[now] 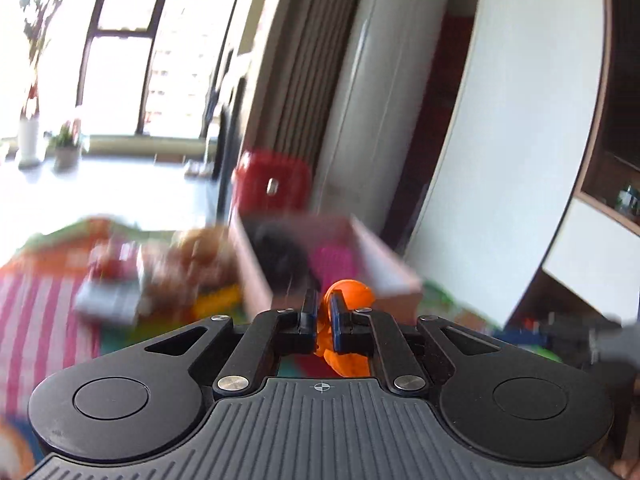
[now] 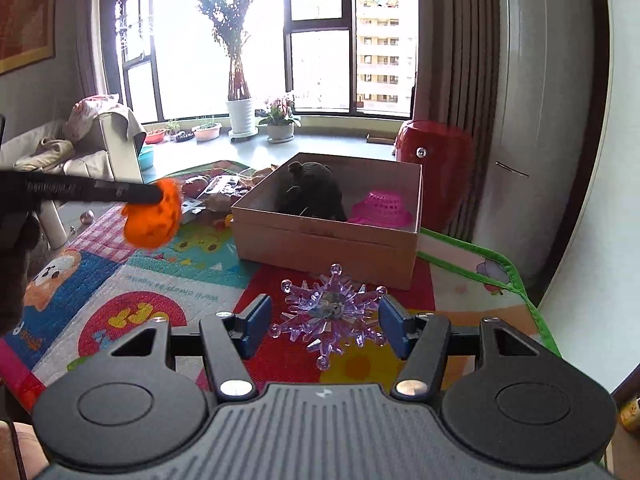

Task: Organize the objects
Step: 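Drop the orange cup into the pink box with the left tool while the right tool drops the snowflake in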

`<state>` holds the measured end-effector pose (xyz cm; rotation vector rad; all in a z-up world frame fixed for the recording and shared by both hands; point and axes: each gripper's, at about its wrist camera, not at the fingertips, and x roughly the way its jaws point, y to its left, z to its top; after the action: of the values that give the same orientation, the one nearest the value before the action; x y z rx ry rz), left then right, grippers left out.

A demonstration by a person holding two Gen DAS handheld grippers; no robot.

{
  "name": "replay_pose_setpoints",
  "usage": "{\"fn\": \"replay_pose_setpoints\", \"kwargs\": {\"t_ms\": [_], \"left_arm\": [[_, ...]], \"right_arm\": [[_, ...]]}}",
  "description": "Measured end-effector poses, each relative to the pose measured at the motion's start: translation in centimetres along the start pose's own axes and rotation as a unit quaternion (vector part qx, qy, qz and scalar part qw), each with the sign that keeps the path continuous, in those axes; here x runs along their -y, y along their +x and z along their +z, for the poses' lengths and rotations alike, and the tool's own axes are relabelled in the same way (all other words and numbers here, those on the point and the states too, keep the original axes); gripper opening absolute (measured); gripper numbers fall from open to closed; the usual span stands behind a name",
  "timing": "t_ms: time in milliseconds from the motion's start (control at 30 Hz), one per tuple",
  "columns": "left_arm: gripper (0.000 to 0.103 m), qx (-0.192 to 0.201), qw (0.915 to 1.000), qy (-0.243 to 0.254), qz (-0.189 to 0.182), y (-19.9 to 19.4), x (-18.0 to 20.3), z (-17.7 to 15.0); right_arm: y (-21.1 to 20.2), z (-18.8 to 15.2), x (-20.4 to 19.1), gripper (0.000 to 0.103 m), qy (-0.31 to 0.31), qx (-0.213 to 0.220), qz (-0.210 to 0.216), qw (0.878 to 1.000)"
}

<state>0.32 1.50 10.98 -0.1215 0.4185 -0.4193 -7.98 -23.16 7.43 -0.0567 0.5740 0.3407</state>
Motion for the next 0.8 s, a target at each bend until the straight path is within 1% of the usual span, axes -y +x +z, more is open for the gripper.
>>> {"fn": "replay_pose_setpoints", "kwargs": {"t_ms": [67,100,167,200,267,300,367,500,567,633,667,700,733,767,800], "left_arm": [[0.009,0.046,0.9989,-0.002,-0.002,1.9,0.7,2.7],[0.010,0.056,0.9983,-0.011,-0.010,3.2,0.7,3.7],[0.014,0.049,0.9982,-0.030,-0.018,6.5,0.1,5.2],[0.014,0.045,0.9981,-0.040,-0.012,7.9,-0.3,5.4],[0.015,0.044,0.9978,-0.049,0.014,9.2,-1.1,4.8],[0.015,0.046,0.9975,-0.048,0.023,9.1,-1.5,4.3],[0.015,0.048,0.9968,-0.055,0.031,8.2,-2.6,3.2],[0.015,0.030,0.9959,-0.079,0.034,5.9,-5.1,0.3],[0.015,0.006,0.9959,-0.076,0.048,5.0,-6.2,-1.3],[0.015,-0.034,0.9950,-0.064,0.069,4.7,-7.2,-2.8],[0.015,-0.052,0.9936,-0.055,0.084,4.6,-7.6,-3.4],[0.015,-0.063,0.9923,-0.048,0.096,4.5,-8.1,-4.1],[0.015,-0.070,0.9912,-0.045,0.103,4.0,-8.7,-4.9],[0.015,-0.075,0.9905,-0.047,0.105,3.8,-9.1,-5.4],[0.015,-0.078,0.9900,-0.053,0.105,3.6,-9.6,-5.6]], "right_arm": [[0.3,0.0,0.5,0.059,0.012,0.000,-0.001,1.000],[0.6,0.1,0.7,0.059,0.020,0.000,-0.003,1.000],[1.0,0.4,1.0,0.059,0.033,0.004,-0.005,0.999],[1.0,0.5,1.1,0.059,0.038,0.007,-0.007,0.999],[0.9,1.0,1.4,0.059,0.043,0.020,-0.012,0.999],[0.7,1.4,1.5,0.059,0.043,0.028,-0.015,0.999],[0.6,2.6,1.9,0.059,0.040,0.047,-0.020,0.998],[2.0,7.2,2.8,0.059,0.045,0.085,-0.018,0.995],[3.8,9.6,3.1,0.060,0.050,0.096,-0.021,0.994],[6.0,11.3,3.1,0.079,0.056,0.096,-0.046,0.993],[6.9,11.7,2.9,0.090,0.055,0.094,-0.056,0.992],[7.5,11.7,2.6,0.094,0.053,0.094,-0.059,0.992],[8.1,11.4,2.2,0.096,0.051,0.090,-0.055,0.993],[8.5,10.8,1.9,0.098,0.050,0.083,-0.049,0.994],[8.9,10.0,1.5,0.099,0.050,0.075,-0.044,0.995]]}}
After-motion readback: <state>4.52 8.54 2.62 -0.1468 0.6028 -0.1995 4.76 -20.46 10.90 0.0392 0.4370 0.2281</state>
